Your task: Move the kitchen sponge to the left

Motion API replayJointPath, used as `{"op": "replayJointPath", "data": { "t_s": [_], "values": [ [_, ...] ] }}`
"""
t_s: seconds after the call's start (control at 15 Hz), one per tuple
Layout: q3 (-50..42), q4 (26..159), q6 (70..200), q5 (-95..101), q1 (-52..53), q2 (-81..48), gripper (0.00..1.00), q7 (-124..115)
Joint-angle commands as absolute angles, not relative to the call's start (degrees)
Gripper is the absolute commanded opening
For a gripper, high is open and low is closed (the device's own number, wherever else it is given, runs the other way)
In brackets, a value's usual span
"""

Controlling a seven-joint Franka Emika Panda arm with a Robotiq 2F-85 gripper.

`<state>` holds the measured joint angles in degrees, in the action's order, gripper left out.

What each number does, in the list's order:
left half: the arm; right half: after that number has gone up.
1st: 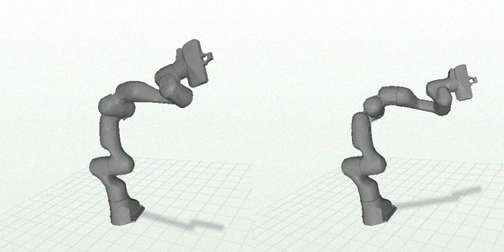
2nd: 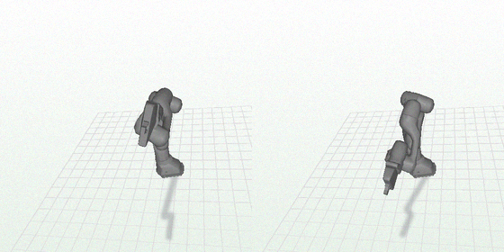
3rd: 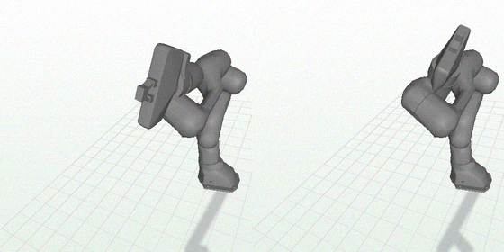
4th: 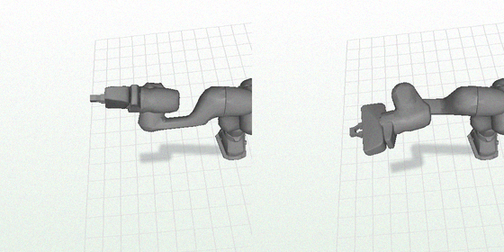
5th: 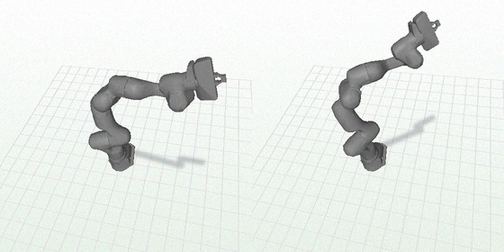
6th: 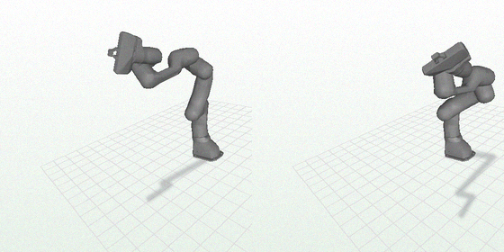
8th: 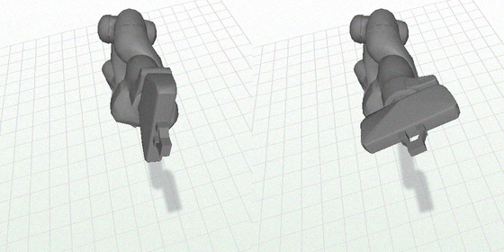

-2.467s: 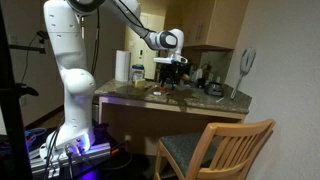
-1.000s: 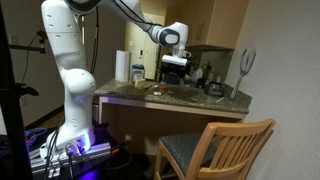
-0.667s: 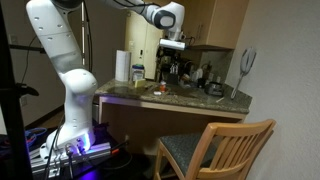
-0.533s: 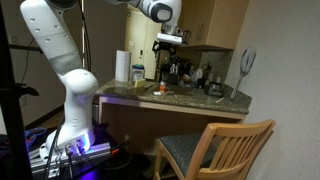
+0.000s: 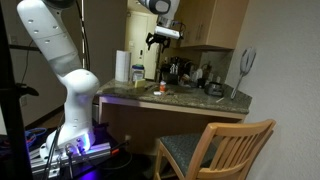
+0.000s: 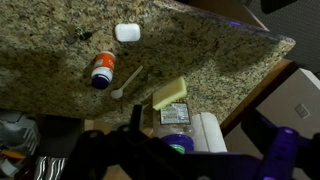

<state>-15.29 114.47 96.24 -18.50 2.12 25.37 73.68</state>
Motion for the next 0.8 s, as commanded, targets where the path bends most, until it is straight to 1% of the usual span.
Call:
{"op": "replayJointPath", "data": {
  "t_s": [0.0, 0.33, 0.53, 0.6, 0.67, 0.73],
  "values": [
    [-13.6, 116.3, 94.9, -18.5, 1.7, 25.5, 1.00, 74.1],
    [-5.3, 127.4, 92.5, -21.1, 7.3, 30.6, 1.00, 74.6],
    [2.4, 134.6, 99.0, -19.3, 9.5, 33.3, 1.00, 67.4],
    [3.5, 135.7, 99.3, -20.5, 10.7, 33.5, 1.00, 65.1],
    [1.1, 131.4, 96.6, -19.7, 10.7, 30.8, 1.00, 67.2],
    [2.1, 132.5, 97.0, -19.6, 11.6, 31.2, 1.00, 65.9]
  ]
}}
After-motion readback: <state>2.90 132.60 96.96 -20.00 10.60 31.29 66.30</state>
